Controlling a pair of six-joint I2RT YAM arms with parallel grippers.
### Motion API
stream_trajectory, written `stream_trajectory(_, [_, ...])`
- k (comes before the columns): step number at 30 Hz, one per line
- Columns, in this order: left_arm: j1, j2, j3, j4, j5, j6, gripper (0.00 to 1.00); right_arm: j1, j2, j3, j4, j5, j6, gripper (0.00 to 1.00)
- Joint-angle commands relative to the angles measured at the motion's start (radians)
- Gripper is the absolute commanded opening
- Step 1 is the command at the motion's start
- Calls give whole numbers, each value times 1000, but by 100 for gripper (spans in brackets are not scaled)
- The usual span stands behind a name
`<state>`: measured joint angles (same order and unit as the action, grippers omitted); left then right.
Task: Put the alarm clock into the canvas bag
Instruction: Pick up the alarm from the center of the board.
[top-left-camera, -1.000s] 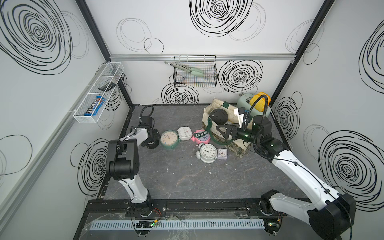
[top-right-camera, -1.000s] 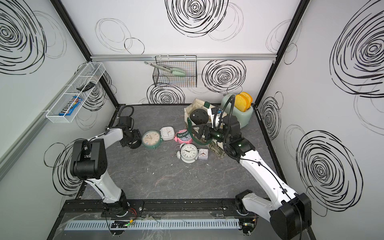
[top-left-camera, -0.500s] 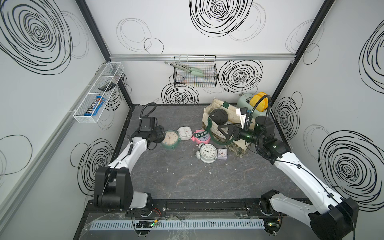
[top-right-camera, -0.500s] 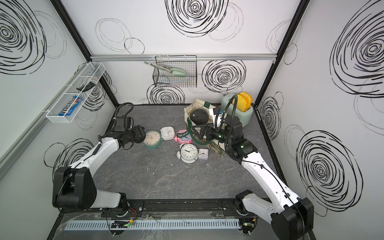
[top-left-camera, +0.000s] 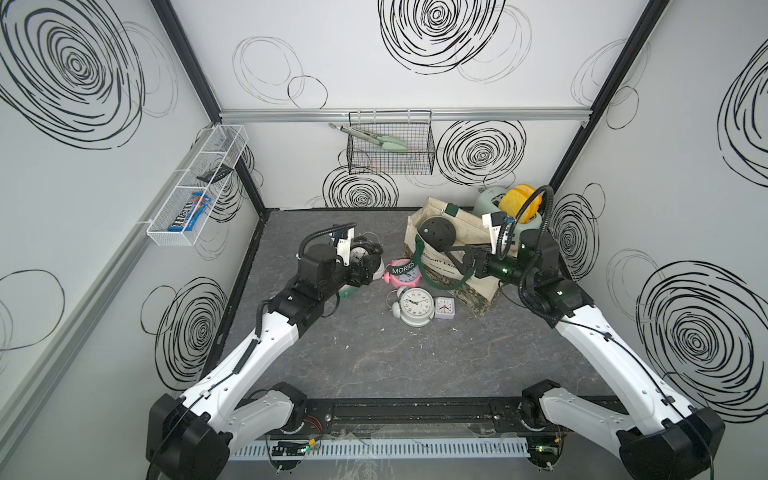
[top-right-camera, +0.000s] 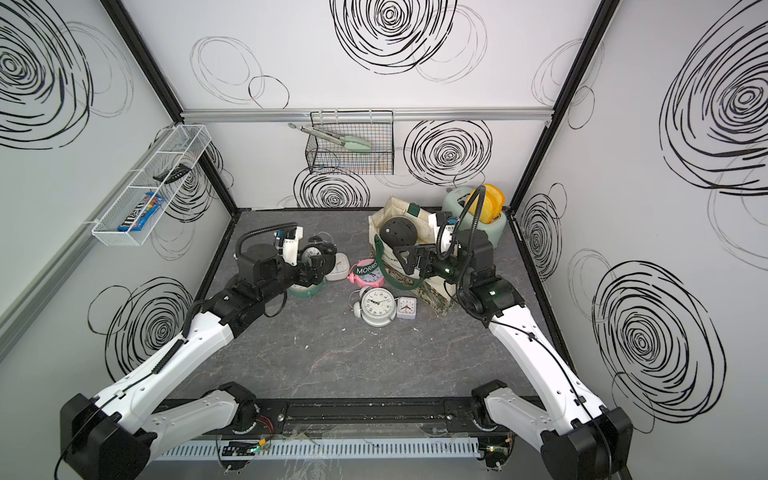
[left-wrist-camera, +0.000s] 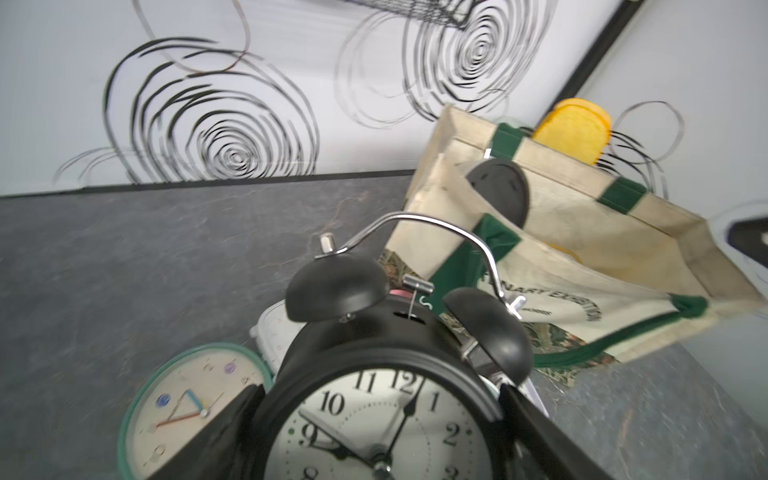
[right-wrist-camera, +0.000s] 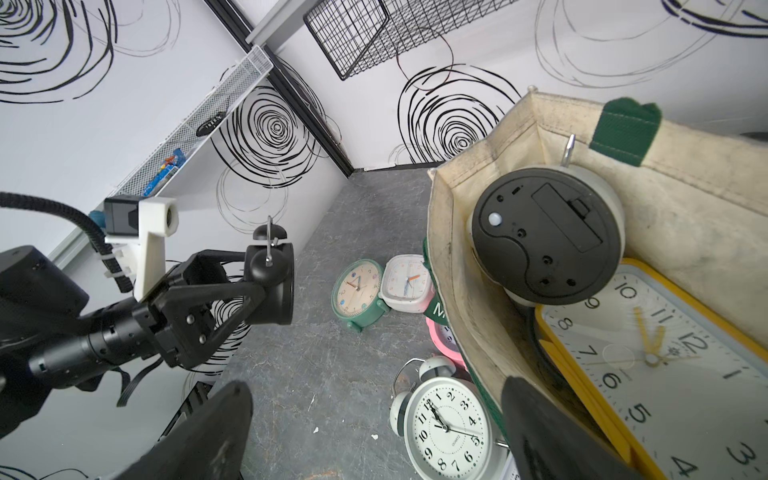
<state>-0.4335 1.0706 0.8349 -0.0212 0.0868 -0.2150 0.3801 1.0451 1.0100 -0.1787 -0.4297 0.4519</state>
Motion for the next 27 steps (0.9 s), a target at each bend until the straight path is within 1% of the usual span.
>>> stream_trajectory(1, [-29, -18, -90, 323, 165, 183, 70, -4, -16, 65, -43, 5, 3, 98])
stream_trajectory(4, [-71, -22, -176, 456, 224, 301, 71, -1, 5, 113, -86, -21, -7, 99])
stream_trajectory(8, [-123, -19, -248, 535, 247, 404, 71, 30, 39, 151, -139, -34, -25, 98])
stream_trajectory(12, [-145, -16, -285, 597, 257, 375, 70, 110, 101, 190, -191, -6, -62, 94])
stream_trajectory(16, [-169, -3, -279, 581, 251, 380, 70, 205, 184, 217, -244, 42, -105, 90])
stream_trajectory(18, [-175, -6, -285, 585, 245, 382, 70, 227, 226, 235, -263, 36, -117, 86])
stream_trajectory(23, [-178, 3, -278, 574, 241, 381, 70, 278, 292, 271, -243, 11, -114, 72])
stream_trajectory(26, [-179, 9, -275, 569, 237, 378, 70, 293, 315, 286, -246, 13, -112, 60])
stream_trajectory(27, [-180, 11, -273, 569, 235, 377, 70, 295, 318, 288, -249, 12, -108, 54])
